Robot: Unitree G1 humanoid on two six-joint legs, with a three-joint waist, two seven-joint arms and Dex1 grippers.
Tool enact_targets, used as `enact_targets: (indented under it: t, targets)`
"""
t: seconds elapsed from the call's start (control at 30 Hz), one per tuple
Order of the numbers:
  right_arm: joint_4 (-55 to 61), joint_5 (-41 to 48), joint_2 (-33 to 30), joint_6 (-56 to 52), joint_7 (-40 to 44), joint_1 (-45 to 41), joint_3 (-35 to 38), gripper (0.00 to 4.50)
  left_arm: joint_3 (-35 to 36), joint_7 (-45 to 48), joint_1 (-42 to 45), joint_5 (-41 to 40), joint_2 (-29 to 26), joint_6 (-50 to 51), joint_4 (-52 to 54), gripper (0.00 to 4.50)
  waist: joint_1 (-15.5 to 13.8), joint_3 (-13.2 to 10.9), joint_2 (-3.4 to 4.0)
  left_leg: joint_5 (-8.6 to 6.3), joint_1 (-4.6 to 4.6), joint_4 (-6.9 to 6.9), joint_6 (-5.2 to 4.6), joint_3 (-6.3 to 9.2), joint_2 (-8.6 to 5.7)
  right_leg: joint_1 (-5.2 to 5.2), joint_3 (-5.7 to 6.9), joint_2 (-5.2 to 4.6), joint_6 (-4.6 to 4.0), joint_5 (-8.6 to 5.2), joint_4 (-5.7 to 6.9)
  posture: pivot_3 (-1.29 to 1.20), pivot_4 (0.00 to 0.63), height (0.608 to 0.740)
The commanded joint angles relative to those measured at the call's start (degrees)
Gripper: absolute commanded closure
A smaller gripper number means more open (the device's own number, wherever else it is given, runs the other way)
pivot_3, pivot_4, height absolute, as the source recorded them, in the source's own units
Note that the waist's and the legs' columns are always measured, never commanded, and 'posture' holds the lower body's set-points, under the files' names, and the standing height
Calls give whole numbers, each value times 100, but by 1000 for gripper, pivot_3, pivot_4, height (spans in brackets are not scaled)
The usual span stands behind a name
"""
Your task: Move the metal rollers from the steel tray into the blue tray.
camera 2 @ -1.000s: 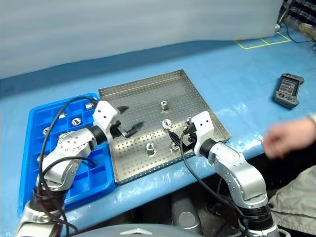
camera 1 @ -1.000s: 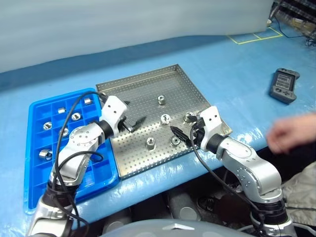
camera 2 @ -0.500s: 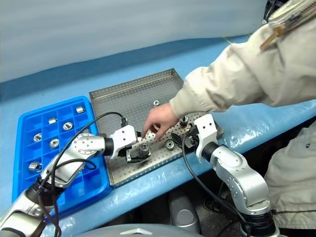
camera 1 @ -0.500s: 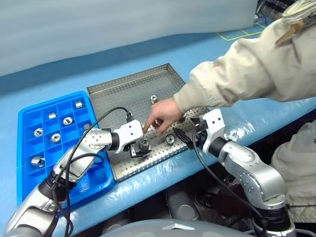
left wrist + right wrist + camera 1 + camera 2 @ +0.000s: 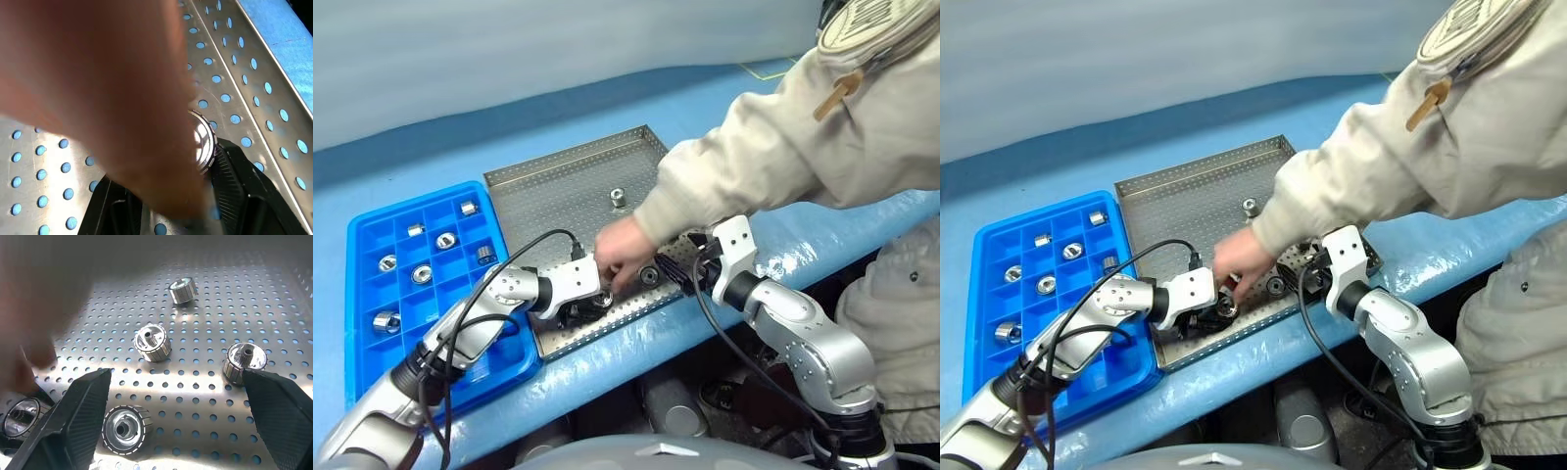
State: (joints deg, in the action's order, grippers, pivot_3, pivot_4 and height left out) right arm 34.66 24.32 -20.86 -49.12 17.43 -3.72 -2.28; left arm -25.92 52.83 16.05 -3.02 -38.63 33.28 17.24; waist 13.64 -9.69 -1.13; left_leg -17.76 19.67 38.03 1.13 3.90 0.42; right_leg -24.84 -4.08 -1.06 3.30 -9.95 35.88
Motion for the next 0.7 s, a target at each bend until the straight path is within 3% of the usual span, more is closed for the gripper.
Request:
enact_targets:
  t: [0.03, 0.43, 0.57, 0.7]
  targets:
    - [60, 15, 33, 111, 53, -121, -46, 0, 92, -38, -119, -3, -38, 101, 172, 2805, -18, 0, 0, 0, 0, 0, 0, 0, 0, 0, 0, 0, -1, 0, 1, -216, 150, 740]
    - [32, 27, 24, 106, 87, -186, -59, 0, 275, -156, -207, -71, 83, 137, 248, 2805, -52, 0, 0, 0, -1, 3, 0, -1, -1, 1, 0, -1, -1, 0, 0, -218, 150, 740]
    - [52, 33, 12, 90, 92, -188, -36, 0, 826, -597, -297, -384, 523, 227, 266, 2805, -57, 0, 0, 0, 0, 6, 0, 0, -1, -1, 0, -2, 3, 2, -1, -226, 150, 740]
    - [96, 35, 5, 71, 90, -168, -18, 0, 1834, -1576, -464, -726, 1339, 321, 335, 2805, -61, 0, -1, 0, 3, 9, 0, 0, -4, -16, -1, -5, 23, 15, -2, -231, 150, 740]
